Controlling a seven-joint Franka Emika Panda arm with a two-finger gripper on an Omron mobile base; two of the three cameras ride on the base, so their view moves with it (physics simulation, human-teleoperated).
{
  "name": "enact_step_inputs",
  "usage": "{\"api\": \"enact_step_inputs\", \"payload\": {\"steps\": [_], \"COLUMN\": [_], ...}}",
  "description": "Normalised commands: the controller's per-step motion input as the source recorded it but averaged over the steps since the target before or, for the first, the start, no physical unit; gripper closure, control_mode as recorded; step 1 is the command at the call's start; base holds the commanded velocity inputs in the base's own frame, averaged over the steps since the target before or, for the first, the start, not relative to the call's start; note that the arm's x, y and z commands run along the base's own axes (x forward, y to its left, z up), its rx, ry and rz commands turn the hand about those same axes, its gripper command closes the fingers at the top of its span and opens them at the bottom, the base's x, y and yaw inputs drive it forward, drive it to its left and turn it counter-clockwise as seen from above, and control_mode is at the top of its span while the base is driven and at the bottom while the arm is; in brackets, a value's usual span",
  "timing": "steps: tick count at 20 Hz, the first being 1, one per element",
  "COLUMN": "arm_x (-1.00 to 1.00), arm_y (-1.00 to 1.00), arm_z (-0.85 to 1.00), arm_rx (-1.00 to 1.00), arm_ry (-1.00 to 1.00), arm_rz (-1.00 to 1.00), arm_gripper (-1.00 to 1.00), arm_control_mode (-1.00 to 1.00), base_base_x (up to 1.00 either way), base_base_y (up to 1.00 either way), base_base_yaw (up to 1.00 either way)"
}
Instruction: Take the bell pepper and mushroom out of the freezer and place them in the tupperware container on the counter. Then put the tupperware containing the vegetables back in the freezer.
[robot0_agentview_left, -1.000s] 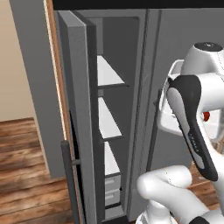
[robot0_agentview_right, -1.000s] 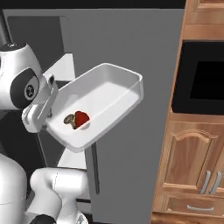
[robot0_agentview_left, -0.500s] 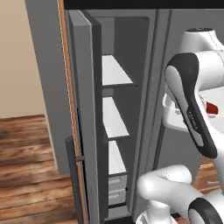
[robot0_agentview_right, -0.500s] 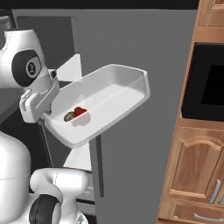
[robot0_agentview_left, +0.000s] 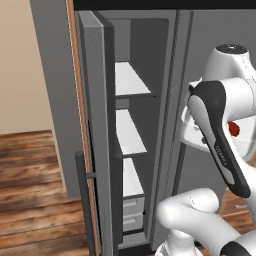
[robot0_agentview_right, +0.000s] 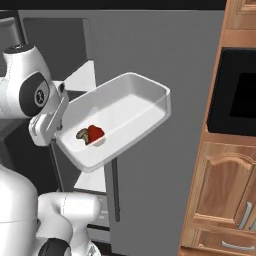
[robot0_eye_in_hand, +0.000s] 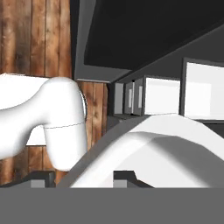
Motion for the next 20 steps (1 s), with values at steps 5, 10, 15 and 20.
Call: {"api": "enact_step_inputs", "payload": {"steps": [5,10,15,20], "arm_x": [0.0,-0.15,-0.84,-0.87], "arm_y": [0.0,0.0,0.16,0.24], "arm_z": [0.0,0.0,0.09,0.07], "arm_rx": [0.0,-0.01,-0.09,-0.11], "arm_ry": [0.0,-0.04,-0.13,-0.11], "arm_rz": [0.0,0.0,0.0,0.0], "arm_gripper": [1.0,1.0,1.0,1.0], "arm_control_mode": [1.0,-1.0,-1.0,-1.0], "base_base_x": [0.0,-0.23,0.0,0.0], "base_base_y": [0.0,0.0,0.0,0.0], "base_base_yaw": [0.01,0.02,0.0,0.0]}}
